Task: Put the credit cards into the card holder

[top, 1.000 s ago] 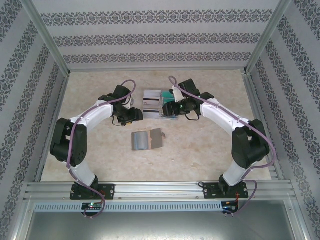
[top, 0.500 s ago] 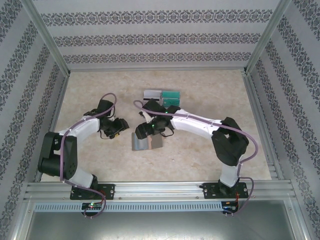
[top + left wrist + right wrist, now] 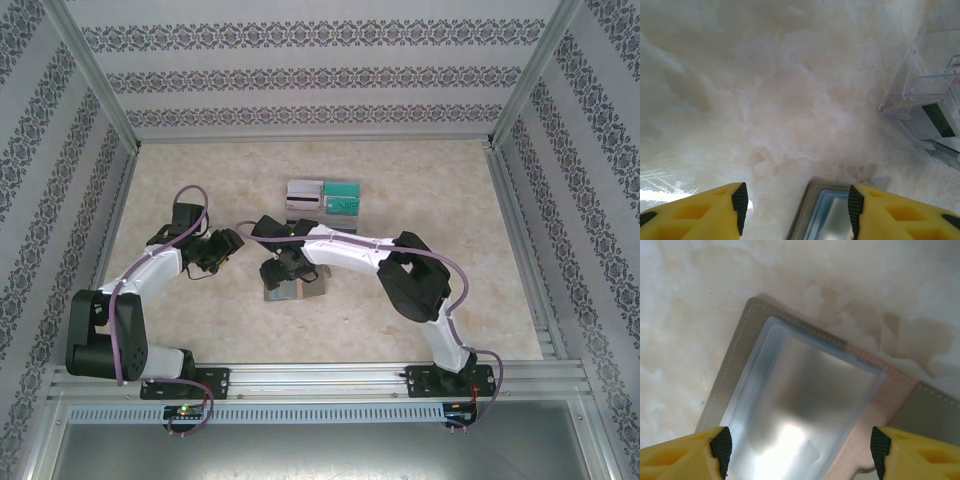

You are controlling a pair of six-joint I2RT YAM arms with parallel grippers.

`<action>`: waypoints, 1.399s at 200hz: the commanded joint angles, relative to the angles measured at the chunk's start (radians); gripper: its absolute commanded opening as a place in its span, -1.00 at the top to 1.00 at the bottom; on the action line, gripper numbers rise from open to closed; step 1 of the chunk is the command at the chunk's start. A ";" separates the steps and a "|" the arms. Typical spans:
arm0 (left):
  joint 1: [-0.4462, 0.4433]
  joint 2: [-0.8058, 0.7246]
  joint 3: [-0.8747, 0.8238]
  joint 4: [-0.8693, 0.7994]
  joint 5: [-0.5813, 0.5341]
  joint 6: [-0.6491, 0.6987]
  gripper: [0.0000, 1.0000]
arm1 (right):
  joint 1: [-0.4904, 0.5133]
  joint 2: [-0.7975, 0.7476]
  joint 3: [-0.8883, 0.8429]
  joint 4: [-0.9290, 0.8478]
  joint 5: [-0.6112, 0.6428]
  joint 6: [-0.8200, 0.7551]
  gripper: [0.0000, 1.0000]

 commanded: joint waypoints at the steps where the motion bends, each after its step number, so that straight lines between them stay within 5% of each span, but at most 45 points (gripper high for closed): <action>1: 0.003 -0.024 -0.004 0.030 0.022 0.035 -0.15 | 0.022 0.043 0.063 -0.076 0.078 0.013 -0.50; 84: 0.005 -0.027 -0.015 0.026 0.041 0.080 -0.16 | 0.049 0.117 0.091 -0.104 0.064 0.055 -0.51; 180: 0.005 -0.025 0.003 0.011 0.060 0.096 -0.16 | 0.038 0.098 0.036 -0.087 0.132 0.052 -0.05; 217: 0.005 -0.024 0.023 -0.005 0.079 0.105 -0.16 | 0.005 -0.025 -0.073 0.061 0.046 0.052 0.31; 280: -0.050 0.019 0.065 0.030 0.174 0.111 -0.03 | -0.130 -0.169 -0.348 0.471 -0.336 0.080 0.34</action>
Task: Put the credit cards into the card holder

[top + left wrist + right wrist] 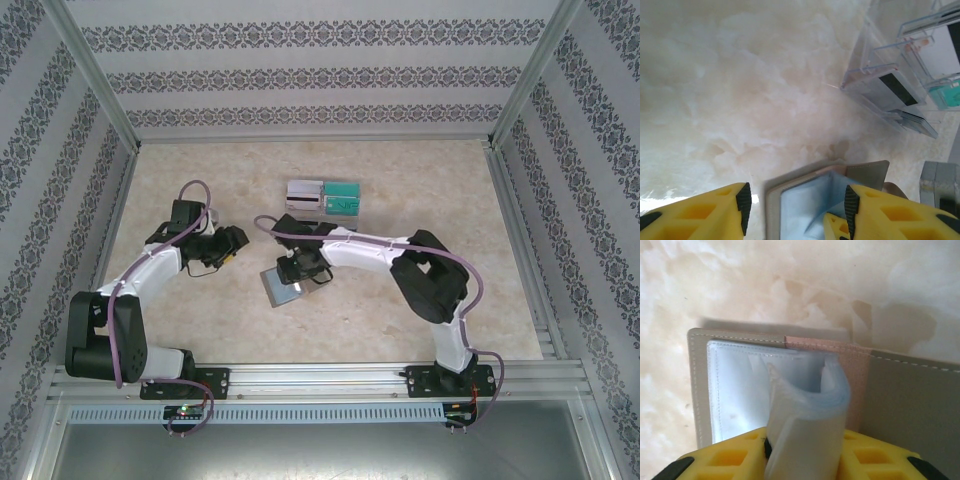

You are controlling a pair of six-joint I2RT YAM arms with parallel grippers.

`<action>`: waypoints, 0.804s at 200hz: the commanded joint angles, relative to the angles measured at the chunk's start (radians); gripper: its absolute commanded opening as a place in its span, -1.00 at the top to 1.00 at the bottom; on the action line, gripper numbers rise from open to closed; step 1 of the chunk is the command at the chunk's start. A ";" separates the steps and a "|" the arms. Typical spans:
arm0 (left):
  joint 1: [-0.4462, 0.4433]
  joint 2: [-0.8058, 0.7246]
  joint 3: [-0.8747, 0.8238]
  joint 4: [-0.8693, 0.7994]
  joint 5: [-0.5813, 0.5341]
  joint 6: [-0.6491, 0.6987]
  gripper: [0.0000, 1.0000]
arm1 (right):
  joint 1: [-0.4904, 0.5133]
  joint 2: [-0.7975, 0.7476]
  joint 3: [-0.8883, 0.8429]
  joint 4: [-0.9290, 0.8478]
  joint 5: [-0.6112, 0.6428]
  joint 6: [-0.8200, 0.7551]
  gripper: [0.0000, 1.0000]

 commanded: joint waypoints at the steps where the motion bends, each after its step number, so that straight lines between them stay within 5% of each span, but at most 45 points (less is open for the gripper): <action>1: -0.041 0.025 0.038 0.026 0.048 0.031 -0.03 | -0.052 -0.049 -0.100 0.228 -0.202 0.034 0.34; 76: -0.220 0.202 0.118 0.041 0.027 0.004 0.39 | -0.153 -0.082 -0.296 0.603 -0.480 0.122 0.34; 161: -0.261 0.289 0.166 -0.045 -0.078 0.035 0.98 | -0.178 -0.076 -0.384 0.772 -0.535 0.195 0.32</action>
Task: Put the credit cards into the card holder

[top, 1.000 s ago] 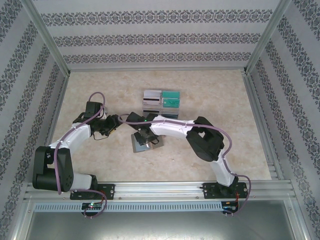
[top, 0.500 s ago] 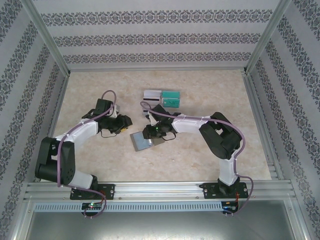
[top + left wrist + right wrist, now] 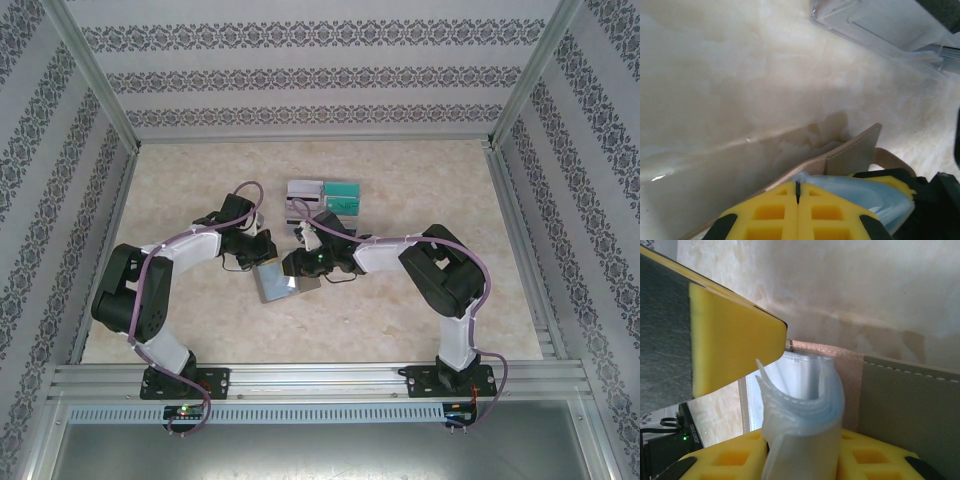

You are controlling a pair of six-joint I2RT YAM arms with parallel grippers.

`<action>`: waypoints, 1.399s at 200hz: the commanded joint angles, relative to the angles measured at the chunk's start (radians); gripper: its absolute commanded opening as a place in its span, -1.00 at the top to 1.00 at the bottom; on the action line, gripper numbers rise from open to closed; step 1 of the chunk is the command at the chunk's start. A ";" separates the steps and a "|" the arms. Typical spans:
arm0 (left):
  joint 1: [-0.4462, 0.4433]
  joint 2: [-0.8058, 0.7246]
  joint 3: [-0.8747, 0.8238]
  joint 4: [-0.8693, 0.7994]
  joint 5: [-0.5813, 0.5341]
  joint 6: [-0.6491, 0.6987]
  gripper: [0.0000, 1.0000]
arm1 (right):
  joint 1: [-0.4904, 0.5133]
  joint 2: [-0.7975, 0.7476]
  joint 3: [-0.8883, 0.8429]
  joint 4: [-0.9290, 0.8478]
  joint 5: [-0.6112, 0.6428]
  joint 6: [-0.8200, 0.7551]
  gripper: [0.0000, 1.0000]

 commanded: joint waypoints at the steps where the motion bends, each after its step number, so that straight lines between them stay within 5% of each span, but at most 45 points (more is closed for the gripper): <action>1: -0.009 0.010 0.015 -0.037 -0.030 0.013 0.98 | -0.012 -0.025 -0.020 0.089 -0.044 0.032 0.33; 75: -0.052 0.048 0.025 -0.014 0.009 -0.008 0.99 | -0.016 0.005 -0.015 0.140 -0.066 0.068 0.30; 96: -0.054 0.053 0.026 -0.008 0.009 -0.011 0.99 | -0.022 0.007 -0.017 0.141 -0.057 0.077 -0.05; 126: -0.054 0.058 0.033 -0.016 0.002 -0.004 0.99 | -0.027 -0.013 -0.019 0.106 -0.035 0.061 -0.24; 280: -0.107 0.096 0.087 -0.022 0.017 -0.034 0.98 | -0.061 -0.137 -0.063 0.043 0.091 0.104 -0.58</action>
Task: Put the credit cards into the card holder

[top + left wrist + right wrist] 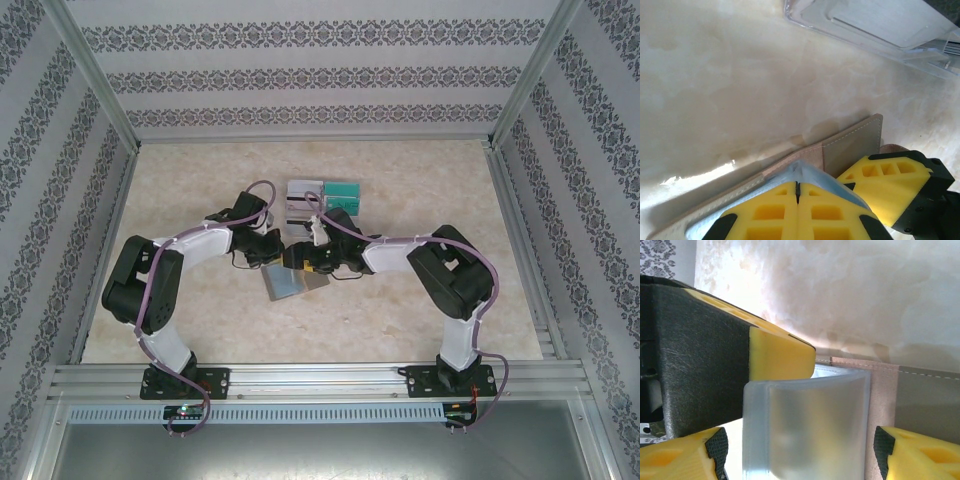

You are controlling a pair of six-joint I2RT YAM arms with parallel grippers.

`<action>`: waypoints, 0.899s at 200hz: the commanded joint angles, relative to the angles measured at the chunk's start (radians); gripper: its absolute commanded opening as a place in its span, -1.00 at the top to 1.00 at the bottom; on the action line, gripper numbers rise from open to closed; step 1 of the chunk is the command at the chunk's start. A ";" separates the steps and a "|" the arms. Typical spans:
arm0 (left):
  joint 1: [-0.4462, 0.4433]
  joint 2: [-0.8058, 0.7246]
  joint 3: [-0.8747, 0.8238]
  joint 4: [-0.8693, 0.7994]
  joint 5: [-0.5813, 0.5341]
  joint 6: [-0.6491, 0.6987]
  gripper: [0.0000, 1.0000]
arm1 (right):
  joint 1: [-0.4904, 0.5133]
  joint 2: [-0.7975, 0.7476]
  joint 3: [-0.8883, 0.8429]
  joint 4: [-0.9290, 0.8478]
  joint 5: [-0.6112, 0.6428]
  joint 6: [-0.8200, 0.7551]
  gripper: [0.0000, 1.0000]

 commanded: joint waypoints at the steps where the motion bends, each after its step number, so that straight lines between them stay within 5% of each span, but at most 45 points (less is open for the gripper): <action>1: -0.044 0.027 0.020 -0.017 0.048 -0.017 0.98 | -0.020 -0.085 -0.009 -0.014 0.087 0.029 -0.58; 108: -0.105 0.079 0.107 -0.028 0.053 -0.039 0.98 | -0.125 -0.293 -0.184 -0.008 0.173 0.068 -0.54; 180: -0.167 0.143 0.196 -0.104 0.039 -0.012 0.96 | -0.274 -0.418 -0.180 -0.176 0.196 -0.037 -0.54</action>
